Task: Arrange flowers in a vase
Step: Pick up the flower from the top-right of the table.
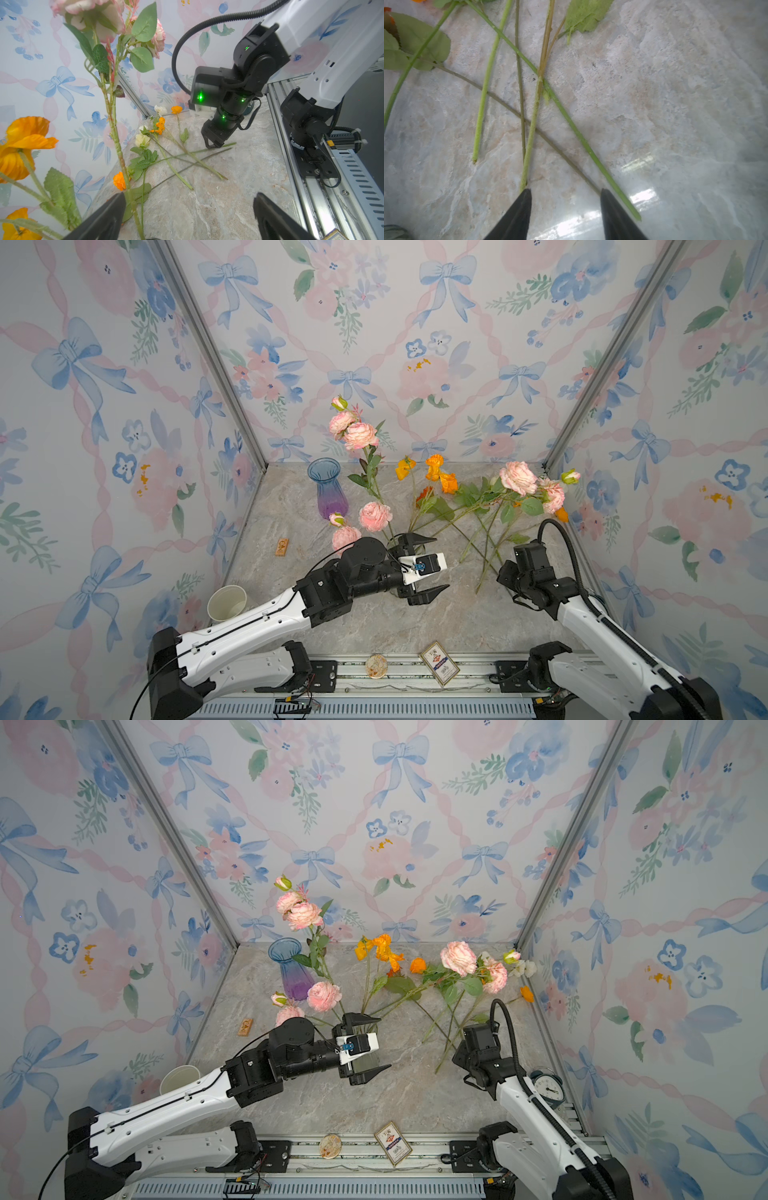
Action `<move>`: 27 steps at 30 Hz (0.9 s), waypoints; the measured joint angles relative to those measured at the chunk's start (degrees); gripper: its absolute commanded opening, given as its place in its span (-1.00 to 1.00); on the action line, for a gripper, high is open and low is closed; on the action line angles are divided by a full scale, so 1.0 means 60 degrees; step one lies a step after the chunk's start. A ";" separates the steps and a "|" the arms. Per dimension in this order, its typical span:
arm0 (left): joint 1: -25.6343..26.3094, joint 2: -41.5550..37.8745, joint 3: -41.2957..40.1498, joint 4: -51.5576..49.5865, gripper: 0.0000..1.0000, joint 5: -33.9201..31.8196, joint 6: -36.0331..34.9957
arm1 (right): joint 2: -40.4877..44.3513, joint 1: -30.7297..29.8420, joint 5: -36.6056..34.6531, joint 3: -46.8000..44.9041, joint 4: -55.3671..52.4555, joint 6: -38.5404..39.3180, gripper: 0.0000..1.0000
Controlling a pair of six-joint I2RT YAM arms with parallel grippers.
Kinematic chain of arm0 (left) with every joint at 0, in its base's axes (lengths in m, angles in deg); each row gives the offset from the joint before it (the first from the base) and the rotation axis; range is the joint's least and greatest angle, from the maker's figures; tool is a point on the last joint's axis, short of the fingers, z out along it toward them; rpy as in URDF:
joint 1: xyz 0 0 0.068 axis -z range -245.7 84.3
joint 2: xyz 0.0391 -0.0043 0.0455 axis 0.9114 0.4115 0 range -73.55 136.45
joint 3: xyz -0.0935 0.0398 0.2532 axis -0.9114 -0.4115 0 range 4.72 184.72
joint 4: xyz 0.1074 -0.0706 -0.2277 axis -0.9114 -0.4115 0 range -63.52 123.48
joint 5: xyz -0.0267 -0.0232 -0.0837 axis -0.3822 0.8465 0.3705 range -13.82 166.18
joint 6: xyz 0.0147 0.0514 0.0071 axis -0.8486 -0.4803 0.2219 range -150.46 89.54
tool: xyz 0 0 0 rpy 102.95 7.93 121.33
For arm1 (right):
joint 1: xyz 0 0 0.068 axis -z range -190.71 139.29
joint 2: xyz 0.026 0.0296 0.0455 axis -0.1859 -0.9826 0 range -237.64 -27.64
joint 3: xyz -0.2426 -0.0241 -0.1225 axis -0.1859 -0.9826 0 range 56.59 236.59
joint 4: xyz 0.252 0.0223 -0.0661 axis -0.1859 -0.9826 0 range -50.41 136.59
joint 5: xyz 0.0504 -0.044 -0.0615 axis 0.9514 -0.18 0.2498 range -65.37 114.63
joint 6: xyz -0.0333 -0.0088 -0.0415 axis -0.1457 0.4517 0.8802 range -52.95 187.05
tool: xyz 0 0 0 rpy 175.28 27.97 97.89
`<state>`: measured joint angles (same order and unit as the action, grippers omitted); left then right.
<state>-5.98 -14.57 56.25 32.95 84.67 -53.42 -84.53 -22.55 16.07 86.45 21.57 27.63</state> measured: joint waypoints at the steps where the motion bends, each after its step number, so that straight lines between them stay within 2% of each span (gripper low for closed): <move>1: 0.0007 0.0000 0.0000 0.0018 0.96 -0.0051 -0.0004 | -0.0441 0.0342 0.0302 0.0117 0.0204 0.0069 -0.05; 6: 0.0007 0.0000 -0.0018 0.0076 0.96 -0.0237 -0.0044 | -0.2011 0.1144 0.1315 0.0787 0.1045 0.0353 -0.19; 13: 0.0036 0.0000 -0.0160 0.0106 0.96 -0.0353 -0.0149 | -0.3854 0.2025 0.2000 0.1789 0.2084 0.0401 -0.22; 18: 0.0044 0.0000 -0.0171 0.0117 0.96 -0.0415 -0.0186 | -0.5002 0.2200 0.2295 0.2463 0.2364 0.0433 -0.26; 27: 0.0044 0.0000 -0.0266 0.0117 0.96 -0.0532 -0.0350 | -0.6000 0.2233 0.2361 0.3242 0.2401 0.0433 -0.31</move>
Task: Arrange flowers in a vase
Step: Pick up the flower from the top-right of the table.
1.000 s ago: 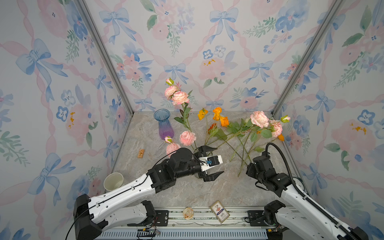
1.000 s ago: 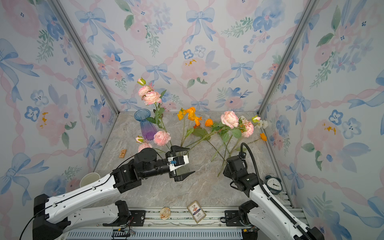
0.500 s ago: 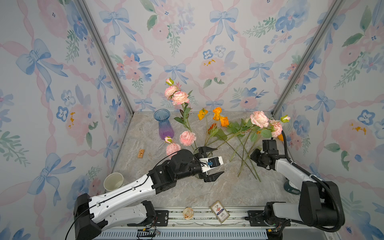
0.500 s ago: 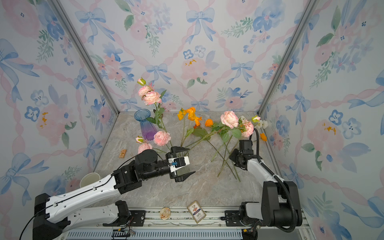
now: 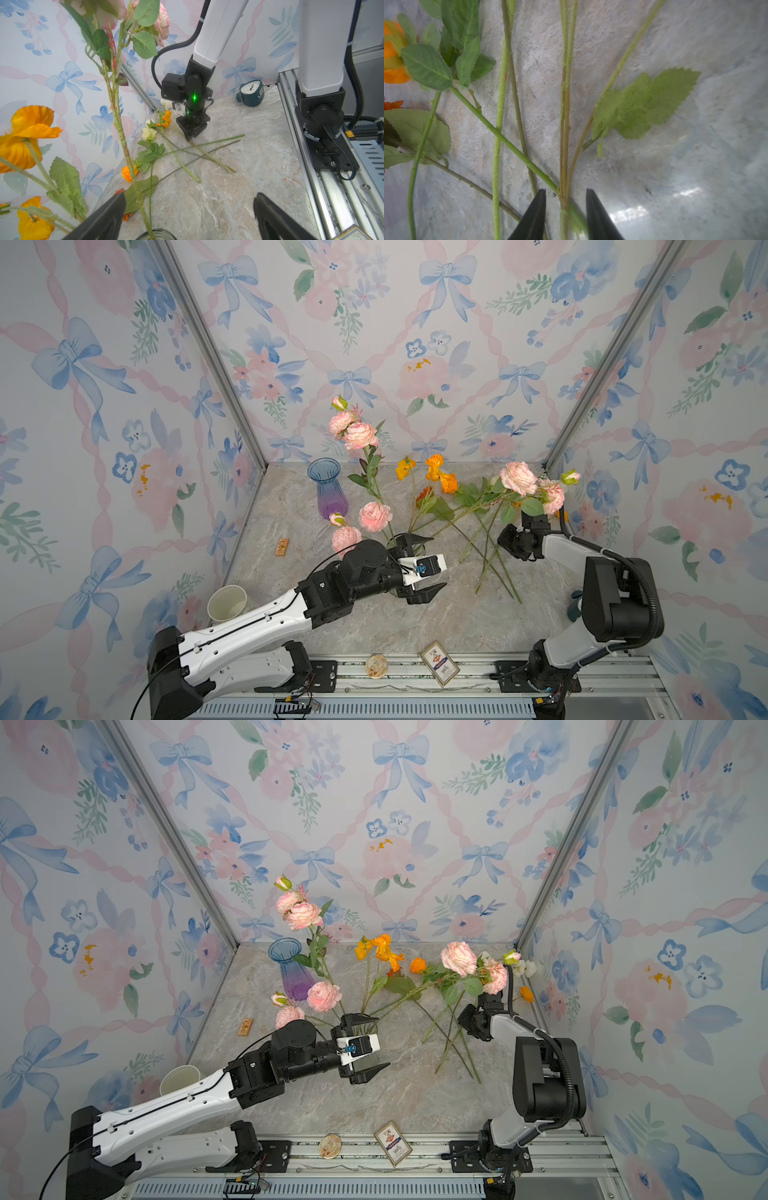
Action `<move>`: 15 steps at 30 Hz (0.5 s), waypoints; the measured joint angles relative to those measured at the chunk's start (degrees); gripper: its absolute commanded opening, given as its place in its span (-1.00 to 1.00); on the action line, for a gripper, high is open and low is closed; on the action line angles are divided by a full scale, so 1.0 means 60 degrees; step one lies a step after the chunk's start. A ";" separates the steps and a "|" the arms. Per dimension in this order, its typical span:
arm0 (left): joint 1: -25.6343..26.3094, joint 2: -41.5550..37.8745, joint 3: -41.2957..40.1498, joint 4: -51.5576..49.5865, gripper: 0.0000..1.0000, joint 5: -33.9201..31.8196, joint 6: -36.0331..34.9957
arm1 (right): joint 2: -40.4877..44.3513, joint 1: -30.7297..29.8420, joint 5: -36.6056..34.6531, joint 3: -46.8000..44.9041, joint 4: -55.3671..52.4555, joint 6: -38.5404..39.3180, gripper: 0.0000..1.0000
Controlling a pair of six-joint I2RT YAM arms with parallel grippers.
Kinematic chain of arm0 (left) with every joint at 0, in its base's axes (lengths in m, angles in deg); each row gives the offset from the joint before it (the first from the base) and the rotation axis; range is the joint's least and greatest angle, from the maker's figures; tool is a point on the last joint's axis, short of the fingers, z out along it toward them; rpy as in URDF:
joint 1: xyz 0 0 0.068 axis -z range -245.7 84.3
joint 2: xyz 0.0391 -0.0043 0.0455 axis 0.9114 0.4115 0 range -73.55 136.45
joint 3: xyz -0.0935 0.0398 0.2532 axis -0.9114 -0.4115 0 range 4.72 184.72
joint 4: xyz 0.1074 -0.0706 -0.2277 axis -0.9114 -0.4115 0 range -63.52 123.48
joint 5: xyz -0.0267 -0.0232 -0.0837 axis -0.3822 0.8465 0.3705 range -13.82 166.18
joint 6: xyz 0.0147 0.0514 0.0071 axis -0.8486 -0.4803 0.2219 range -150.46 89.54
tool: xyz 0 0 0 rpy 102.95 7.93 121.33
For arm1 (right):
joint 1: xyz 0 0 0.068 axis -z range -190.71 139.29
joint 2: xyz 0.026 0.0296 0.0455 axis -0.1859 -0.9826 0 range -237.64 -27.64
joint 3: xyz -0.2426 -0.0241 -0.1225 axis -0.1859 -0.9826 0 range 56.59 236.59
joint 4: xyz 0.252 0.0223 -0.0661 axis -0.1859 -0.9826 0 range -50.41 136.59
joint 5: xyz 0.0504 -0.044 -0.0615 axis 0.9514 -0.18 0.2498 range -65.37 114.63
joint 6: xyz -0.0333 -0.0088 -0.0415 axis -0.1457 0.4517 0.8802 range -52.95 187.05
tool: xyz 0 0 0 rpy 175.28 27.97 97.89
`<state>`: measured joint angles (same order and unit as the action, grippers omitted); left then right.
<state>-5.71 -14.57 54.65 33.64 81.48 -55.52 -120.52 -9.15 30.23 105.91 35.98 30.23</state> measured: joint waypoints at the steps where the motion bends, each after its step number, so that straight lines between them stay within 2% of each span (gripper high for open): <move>1: 0.0000 0.0000 0.0000 0.0000 0.96 -0.0004 -0.0011 | -0.0146 0.0000 0.0004 0.0069 0.0004 0.0000 -0.31; 7: 0.0000 0.0000 -0.0029 0.0004 0.96 -0.0073 -0.0080 | -0.0648 0.0000 0.0000 0.0288 0.0127 -0.0004 -0.35; 15: 0.0000 -0.0004 -0.0062 0.0000 0.96 -0.0102 -0.0084 | -0.0958 -0.0036 -0.0004 0.0532 0.0153 -0.0040 -0.51</move>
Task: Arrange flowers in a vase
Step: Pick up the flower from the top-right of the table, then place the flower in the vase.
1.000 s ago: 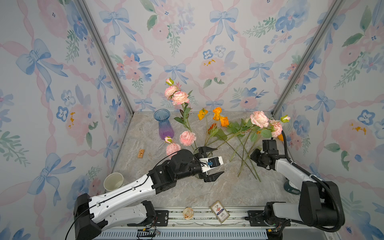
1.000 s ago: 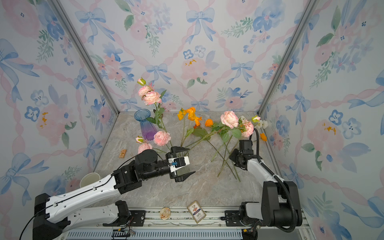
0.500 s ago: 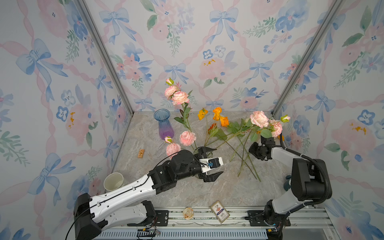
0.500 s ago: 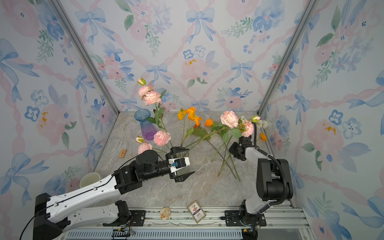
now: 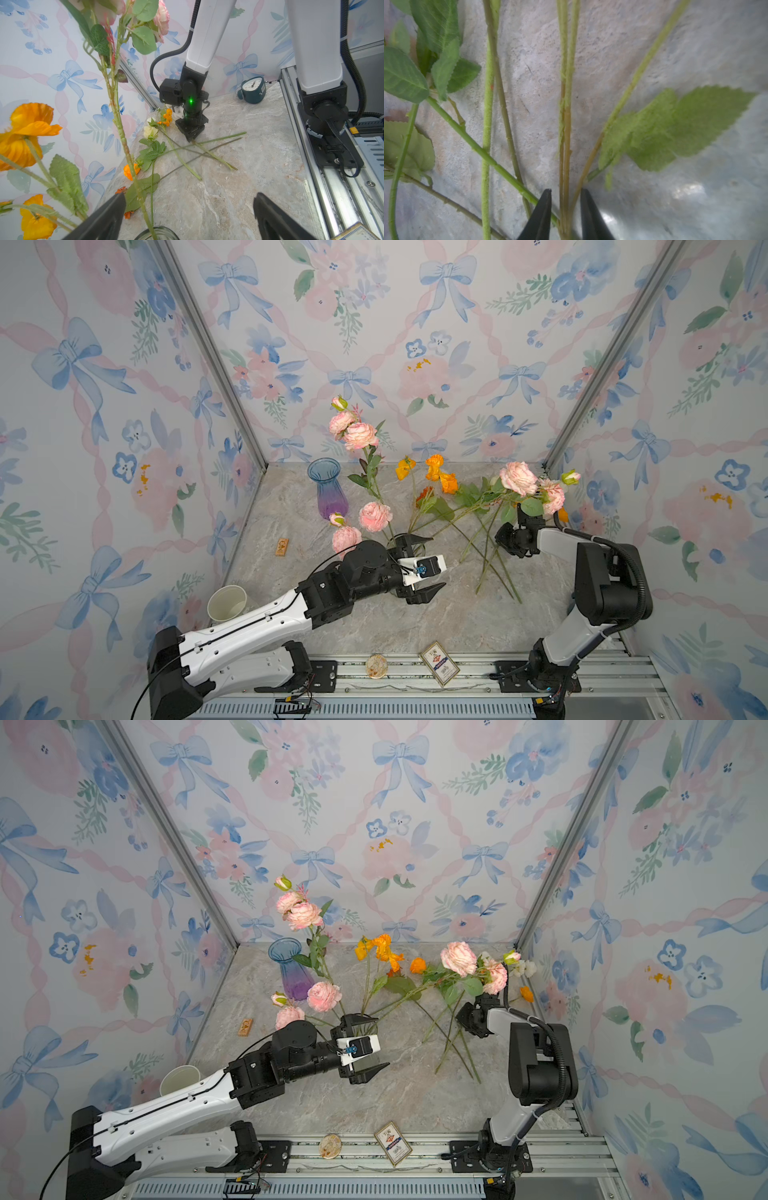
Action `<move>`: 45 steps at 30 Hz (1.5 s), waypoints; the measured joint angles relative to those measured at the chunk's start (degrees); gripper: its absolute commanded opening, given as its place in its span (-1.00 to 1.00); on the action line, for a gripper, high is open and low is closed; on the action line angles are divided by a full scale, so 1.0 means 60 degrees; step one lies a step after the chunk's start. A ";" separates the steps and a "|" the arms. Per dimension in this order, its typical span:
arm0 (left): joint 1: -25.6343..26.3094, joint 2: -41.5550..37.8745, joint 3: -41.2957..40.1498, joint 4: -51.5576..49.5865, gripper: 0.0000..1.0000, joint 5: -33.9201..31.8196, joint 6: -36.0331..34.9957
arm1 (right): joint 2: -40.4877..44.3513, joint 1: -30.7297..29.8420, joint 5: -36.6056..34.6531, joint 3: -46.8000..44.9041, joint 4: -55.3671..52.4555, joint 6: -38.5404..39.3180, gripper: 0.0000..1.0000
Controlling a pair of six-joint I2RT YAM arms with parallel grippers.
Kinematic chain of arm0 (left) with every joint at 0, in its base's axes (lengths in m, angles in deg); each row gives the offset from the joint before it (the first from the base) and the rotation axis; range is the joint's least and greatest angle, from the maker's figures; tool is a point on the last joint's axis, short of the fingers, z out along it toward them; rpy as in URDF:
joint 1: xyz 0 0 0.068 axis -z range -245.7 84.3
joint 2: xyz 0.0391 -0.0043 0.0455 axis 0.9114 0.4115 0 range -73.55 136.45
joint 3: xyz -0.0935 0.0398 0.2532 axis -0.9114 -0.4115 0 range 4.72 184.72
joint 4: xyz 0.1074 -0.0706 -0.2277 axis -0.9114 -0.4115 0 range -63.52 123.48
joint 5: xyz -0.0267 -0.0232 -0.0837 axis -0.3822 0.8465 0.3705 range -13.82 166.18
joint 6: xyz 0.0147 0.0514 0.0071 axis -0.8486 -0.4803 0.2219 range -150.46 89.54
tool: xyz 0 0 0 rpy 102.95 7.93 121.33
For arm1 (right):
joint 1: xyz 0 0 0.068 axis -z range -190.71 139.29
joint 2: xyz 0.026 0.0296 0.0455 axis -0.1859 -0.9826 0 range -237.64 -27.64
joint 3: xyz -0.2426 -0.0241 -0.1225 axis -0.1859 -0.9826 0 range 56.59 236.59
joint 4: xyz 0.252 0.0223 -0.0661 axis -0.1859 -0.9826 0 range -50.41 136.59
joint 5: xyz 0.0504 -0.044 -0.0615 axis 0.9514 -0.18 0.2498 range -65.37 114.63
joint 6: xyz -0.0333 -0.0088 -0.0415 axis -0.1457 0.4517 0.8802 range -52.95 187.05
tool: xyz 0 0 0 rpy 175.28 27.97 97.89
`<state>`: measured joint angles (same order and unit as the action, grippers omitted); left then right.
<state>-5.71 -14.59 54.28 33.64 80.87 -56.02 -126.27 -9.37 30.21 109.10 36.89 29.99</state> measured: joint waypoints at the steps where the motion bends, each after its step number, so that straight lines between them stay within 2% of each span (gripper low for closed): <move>1: 0.0000 0.0000 0.0000 0.0000 0.96 0.0000 0.0000 | -0.0011 0.0000 0.0000 0.0004 -0.0004 -0.0007 -0.55; 6: 0.0011 -0.0007 0.0000 0.0000 0.96 -0.0066 -0.0036 | -0.0015 -0.0011 -0.0036 0.0004 -0.0047 -0.0051 -0.80; 17: 0.0069 -0.0036 -0.0029 0.0004 0.96 -0.0120 -0.0069 | 0.0331 -0.0007 -0.0073 -0.0229 -0.0022 -0.0029 -0.90; 27: 0.0098 -0.0051 -0.0051 -0.0004 0.96 -0.0168 -0.0069 | 0.3206 0.0084 -0.0066 -0.0696 -0.0124 0.0415 -0.91; 35: 0.0124 -0.0339 -0.0051 0.0000 0.96 -0.0175 -0.0073 | 0.4670 0.1155 0.0106 -0.0656 -0.0758 0.0769 -0.91; 45: 0.0124 -0.0419 -0.0051 0.0000 0.96 -0.0178 -0.0149 | 0.7865 0.1443 -0.1013 0.0765 -0.2229 0.1370 -0.93</move>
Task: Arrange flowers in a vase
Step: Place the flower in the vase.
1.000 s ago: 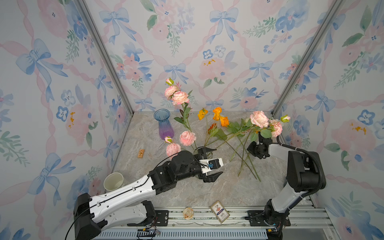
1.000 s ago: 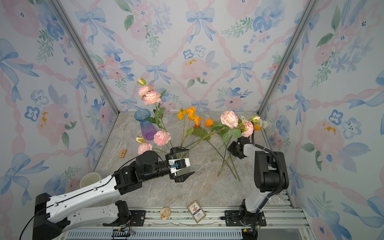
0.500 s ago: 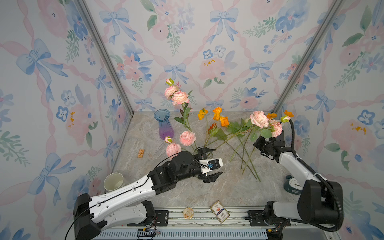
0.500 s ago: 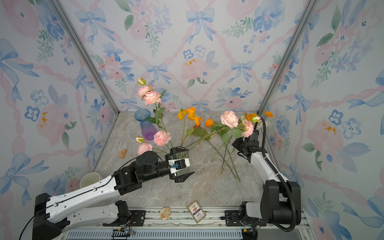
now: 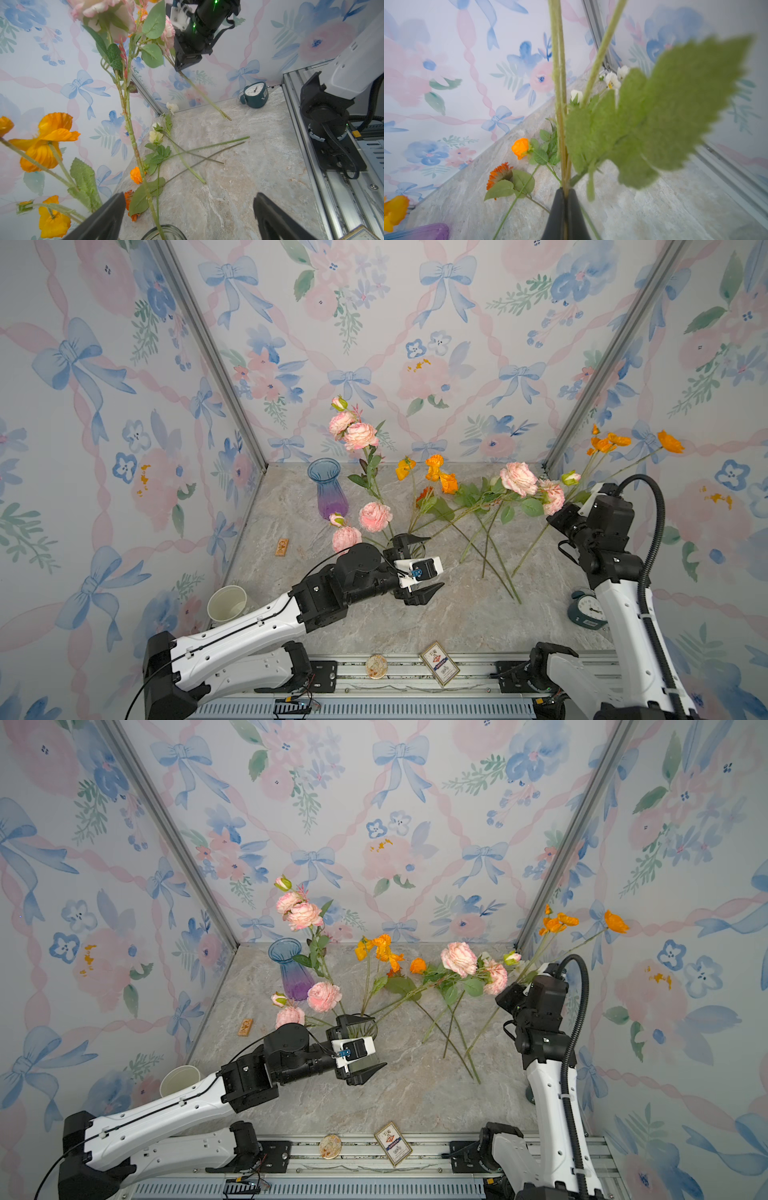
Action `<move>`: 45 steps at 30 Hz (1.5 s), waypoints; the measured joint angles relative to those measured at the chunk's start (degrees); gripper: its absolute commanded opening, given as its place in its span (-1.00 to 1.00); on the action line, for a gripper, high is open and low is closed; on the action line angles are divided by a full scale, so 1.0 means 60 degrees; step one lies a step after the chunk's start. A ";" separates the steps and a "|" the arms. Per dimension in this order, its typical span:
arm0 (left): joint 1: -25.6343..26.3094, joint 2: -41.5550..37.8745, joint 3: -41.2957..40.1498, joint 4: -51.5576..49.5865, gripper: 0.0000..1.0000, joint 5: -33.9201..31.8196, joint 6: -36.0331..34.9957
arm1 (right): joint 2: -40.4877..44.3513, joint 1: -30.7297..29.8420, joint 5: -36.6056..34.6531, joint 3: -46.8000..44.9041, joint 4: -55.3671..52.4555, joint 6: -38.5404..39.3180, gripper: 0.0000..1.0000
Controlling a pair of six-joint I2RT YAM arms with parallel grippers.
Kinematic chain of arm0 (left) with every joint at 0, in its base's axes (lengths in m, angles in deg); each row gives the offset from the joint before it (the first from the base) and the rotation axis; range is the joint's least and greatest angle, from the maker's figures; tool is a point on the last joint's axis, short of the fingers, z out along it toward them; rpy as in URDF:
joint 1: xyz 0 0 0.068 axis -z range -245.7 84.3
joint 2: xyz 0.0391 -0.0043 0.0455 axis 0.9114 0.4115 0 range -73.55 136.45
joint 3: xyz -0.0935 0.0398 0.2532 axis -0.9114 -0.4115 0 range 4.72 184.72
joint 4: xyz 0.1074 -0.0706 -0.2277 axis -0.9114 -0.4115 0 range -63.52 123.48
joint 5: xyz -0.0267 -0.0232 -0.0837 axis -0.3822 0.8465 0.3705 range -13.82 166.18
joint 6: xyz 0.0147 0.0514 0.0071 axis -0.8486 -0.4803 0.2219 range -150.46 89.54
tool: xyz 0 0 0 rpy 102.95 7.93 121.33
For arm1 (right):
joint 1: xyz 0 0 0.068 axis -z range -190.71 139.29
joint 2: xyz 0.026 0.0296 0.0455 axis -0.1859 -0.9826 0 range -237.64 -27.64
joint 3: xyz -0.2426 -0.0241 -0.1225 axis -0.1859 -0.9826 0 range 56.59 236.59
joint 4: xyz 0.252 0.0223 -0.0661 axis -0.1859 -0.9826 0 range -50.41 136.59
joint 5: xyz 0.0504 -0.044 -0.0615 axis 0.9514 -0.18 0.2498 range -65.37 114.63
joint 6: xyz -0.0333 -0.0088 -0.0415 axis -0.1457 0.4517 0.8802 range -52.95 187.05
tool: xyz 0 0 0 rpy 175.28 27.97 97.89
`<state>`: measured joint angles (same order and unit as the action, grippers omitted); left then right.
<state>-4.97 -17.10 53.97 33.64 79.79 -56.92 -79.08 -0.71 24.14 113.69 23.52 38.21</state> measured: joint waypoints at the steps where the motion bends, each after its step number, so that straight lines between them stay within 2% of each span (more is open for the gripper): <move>1: 0.0000 -0.0004 0.0000 0.0000 0.96 0.0000 -0.0022 | 0.0404 0.0007 -0.0127 0.0080 -0.0098 0.0058 -0.93; 7: 0.0000 -0.0076 -0.0004 -0.0004 0.96 -0.0069 -0.0029 | 0.2262 0.0007 -0.0579 0.0233 -0.0663 0.0408 -0.92; 11: 0.0000 -0.0244 -0.0004 -0.0007 0.96 -0.0069 -0.0018 | 0.2382 0.0007 -0.0328 0.0947 -0.0958 0.0681 -0.91; 17: 0.0000 -0.0790 0.0138 -0.0605 0.96 -0.0029 0.0393 | 0.2208 0.0004 0.1585 0.2124 -0.0947 0.1137 -0.90; 22: 0.0000 -0.1945 -0.0127 -0.1086 0.95 -0.0033 0.1020 | 0.2393 -0.0280 0.3180 0.2237 -0.0364 0.1005 -0.89; 28: 0.0000 -0.3206 -0.1089 -0.1268 0.94 -0.0204 0.1672 | 0.2907 -0.0703 0.4277 0.2120 0.0965 0.0288 -0.87; 35: -0.0004 -0.3483 -0.1537 -0.1370 0.95 -0.0499 0.2113 | 0.2630 -0.1388 0.4768 0.1676 0.2830 -0.0882 -0.88; 39: -0.0011 -0.3708 -0.1639 -0.1333 0.95 -0.0499 0.2379 | 0.1916 -0.2874 0.4401 0.1716 0.3257 -0.0725 -0.88; 45: -0.0011 -0.4295 -0.2033 -0.1359 0.95 -0.0517 0.2714 | 0.0346 -0.6823 0.2637 0.2783 0.2863 0.1348 -0.89</move>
<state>-5.04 -42.87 41.78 25.49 76.69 -40.64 -77.01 -41.65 39.96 130.39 40.70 46.30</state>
